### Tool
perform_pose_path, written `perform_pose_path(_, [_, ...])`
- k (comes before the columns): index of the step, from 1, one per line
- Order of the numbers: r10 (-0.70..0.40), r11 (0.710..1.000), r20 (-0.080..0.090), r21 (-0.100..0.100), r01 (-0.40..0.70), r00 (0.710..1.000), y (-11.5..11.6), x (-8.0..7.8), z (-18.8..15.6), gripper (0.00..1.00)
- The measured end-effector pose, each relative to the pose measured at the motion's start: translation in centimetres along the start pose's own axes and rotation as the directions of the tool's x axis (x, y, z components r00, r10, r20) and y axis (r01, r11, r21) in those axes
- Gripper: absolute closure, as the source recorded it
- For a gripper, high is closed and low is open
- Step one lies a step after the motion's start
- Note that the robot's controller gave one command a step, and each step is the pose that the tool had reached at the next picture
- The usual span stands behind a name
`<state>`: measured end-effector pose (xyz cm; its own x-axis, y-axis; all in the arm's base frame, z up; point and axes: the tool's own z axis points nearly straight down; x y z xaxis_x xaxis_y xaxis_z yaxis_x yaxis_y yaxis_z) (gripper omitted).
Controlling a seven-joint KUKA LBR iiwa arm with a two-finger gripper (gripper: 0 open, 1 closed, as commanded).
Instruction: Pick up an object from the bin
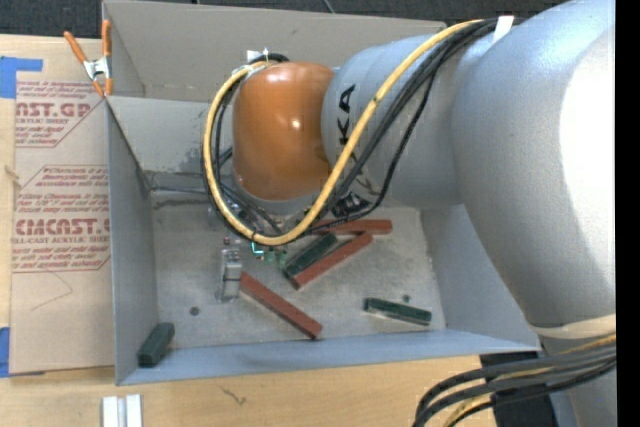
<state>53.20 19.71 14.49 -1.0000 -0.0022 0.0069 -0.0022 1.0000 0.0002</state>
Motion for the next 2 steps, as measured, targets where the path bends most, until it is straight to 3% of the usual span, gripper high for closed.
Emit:
perform_pose_path(1, [0.002,1.0,0.007,-0.001,-0.002,1.0,-0.1,-0.2,-0.5,0.0])
perform_pose_path(2, [0.166,0.986,0.013,-0.006,-0.166,0.986,-3.1,2.1,4.5,0.0])
